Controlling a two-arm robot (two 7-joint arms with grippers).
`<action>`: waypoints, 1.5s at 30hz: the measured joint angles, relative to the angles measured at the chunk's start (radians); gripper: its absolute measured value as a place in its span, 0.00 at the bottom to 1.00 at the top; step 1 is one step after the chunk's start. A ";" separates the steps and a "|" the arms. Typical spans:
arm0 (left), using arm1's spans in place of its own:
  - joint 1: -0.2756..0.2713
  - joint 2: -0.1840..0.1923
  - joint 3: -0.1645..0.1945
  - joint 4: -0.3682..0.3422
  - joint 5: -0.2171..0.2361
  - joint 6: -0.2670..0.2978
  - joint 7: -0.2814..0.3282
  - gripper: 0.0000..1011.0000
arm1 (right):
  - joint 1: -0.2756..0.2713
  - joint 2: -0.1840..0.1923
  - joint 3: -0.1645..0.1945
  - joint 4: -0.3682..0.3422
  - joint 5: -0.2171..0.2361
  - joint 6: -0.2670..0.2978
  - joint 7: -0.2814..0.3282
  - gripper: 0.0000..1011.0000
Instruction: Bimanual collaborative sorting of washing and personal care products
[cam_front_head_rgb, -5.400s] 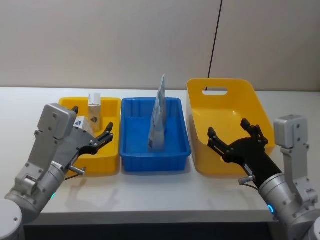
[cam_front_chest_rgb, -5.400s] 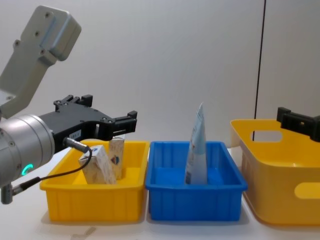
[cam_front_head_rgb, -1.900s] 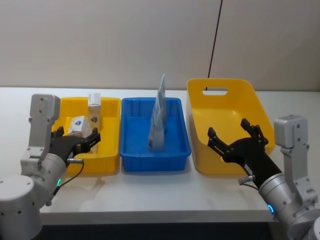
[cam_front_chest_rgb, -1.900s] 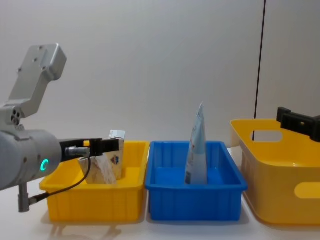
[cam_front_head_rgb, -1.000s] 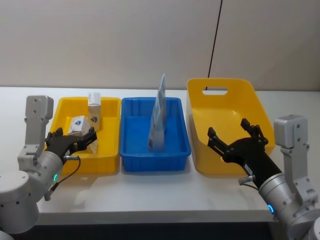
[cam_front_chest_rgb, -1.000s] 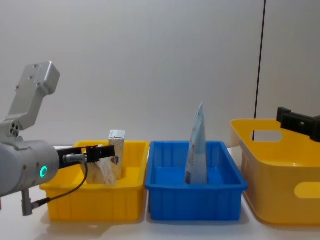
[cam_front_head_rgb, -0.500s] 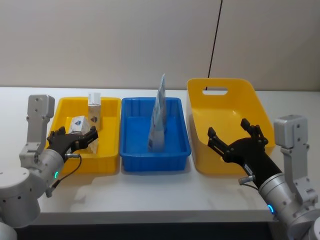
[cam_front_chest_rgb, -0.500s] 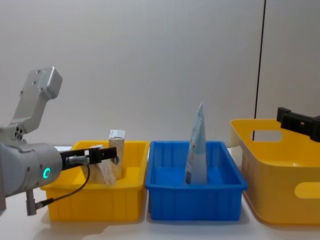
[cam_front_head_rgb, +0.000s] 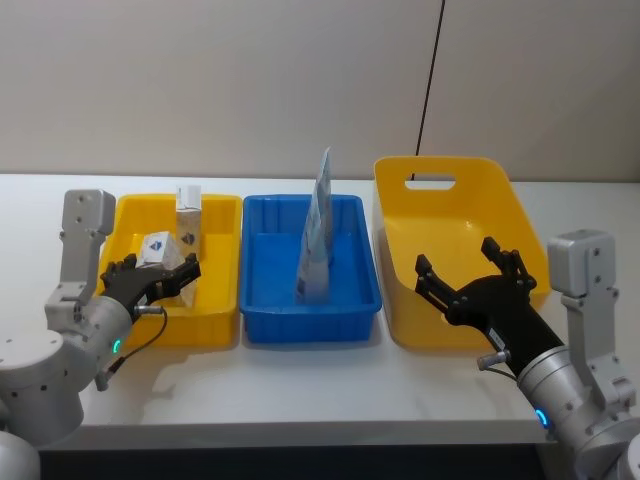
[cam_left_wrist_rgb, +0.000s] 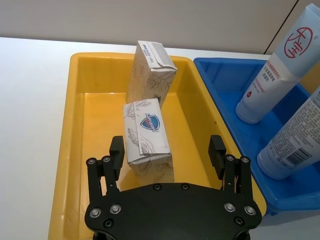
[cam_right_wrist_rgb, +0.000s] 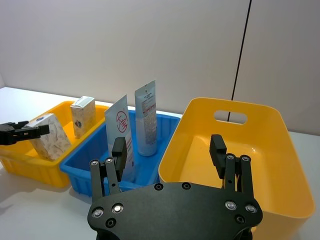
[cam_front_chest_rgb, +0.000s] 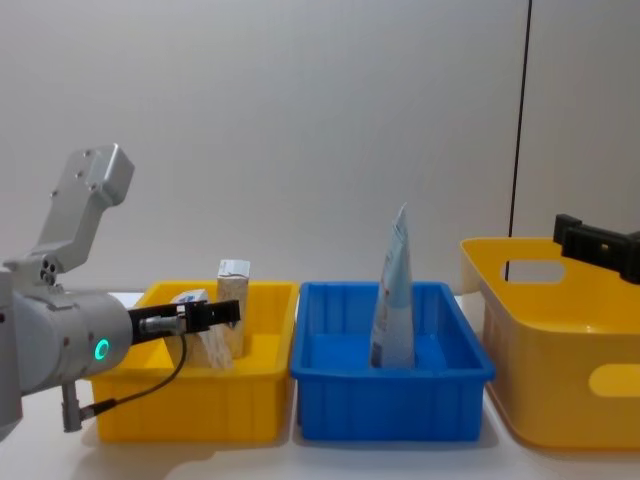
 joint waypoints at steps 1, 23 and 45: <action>-0.005 -0.001 0.001 0.008 0.001 -0.001 -0.004 0.99 | 0.000 0.000 0.000 0.000 0.000 0.000 0.000 0.99; -0.078 -0.011 0.005 0.133 0.033 -0.031 -0.041 0.89 | 0.000 0.000 0.000 0.000 0.000 0.000 0.000 0.99; -0.091 -0.023 -0.012 0.164 0.049 -0.034 -0.038 0.37 | 0.000 0.000 0.000 0.000 0.000 0.000 0.000 0.99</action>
